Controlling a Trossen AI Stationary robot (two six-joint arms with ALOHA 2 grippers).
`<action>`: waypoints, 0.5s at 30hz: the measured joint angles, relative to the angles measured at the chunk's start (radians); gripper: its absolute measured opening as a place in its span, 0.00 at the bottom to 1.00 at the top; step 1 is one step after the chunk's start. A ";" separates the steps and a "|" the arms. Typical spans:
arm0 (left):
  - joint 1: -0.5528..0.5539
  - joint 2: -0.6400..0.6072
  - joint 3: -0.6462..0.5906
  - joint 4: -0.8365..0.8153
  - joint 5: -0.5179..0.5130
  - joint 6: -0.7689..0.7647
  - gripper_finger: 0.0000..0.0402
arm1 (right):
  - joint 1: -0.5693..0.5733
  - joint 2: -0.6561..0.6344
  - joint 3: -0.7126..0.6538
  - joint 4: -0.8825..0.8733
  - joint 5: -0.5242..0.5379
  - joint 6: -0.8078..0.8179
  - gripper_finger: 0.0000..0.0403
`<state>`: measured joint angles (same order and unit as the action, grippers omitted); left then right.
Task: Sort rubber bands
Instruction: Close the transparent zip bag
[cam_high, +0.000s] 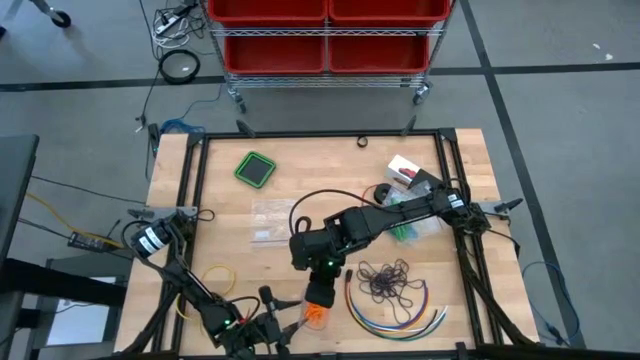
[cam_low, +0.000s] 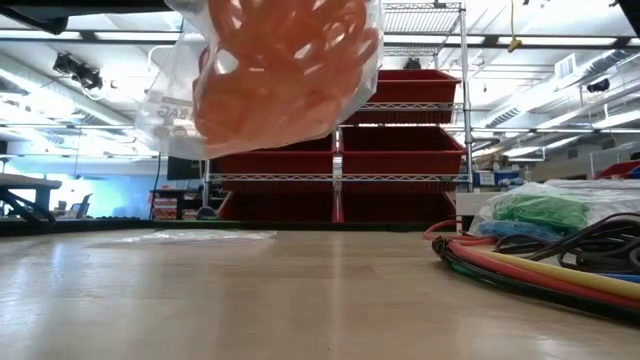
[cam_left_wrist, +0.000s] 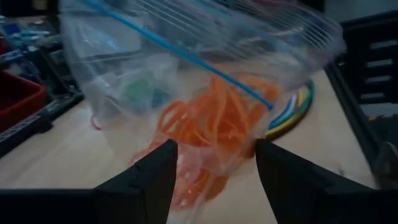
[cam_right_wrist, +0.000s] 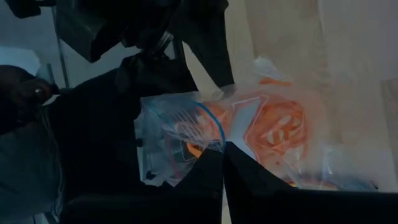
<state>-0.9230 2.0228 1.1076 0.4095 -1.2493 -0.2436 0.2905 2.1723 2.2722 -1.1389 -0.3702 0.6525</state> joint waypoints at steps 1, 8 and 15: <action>0.000 0.000 0.000 0.000 -0.017 0.000 0.56 | 0.000 0.000 0.000 0.000 0.000 0.000 0.00; 0.000 0.000 0.000 0.023 -0.066 0.005 0.56 | 0.000 0.000 -0.019 0.020 0.000 0.008 0.00; -0.001 0.000 0.010 0.096 -0.062 0.114 0.45 | 0.004 0.000 -0.085 0.047 -0.015 0.010 0.00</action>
<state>-0.9237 2.0228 1.1173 0.5053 -1.3112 -0.1294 0.2943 2.1723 2.1872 -1.0924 -0.3852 0.6621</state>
